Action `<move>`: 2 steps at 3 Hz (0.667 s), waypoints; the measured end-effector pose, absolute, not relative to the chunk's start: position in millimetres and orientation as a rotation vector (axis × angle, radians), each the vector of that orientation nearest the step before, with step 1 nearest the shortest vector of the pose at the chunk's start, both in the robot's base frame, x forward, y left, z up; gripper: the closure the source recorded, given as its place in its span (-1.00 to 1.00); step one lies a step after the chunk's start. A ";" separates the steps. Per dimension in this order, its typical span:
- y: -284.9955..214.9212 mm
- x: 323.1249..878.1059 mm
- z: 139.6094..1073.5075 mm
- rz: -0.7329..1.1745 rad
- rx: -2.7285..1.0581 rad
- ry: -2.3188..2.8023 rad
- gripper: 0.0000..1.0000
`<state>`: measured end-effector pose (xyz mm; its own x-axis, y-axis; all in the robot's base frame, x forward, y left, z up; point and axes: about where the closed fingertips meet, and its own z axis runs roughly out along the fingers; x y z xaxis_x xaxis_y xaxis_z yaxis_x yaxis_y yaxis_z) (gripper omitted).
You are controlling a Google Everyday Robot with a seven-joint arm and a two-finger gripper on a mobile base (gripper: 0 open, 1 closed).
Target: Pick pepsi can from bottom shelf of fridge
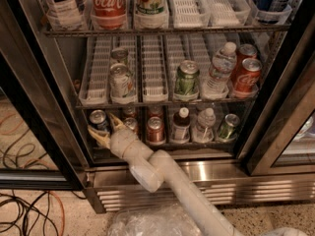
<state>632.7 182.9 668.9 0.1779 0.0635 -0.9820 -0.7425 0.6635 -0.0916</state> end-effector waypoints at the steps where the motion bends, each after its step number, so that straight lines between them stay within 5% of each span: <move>1: 173.9 622.6 671.7 0.623 -0.667 1.279 1.00; 2: 163.9 606.4 670.0 0.625 -0.689 1.297 1.00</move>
Offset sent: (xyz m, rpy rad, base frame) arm -0.0469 -0.0366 -0.0013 -0.0602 0.0303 0.0241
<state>606.4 163.9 670.0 0.1658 0.0320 -0.9856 -0.7513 0.6515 -0.1052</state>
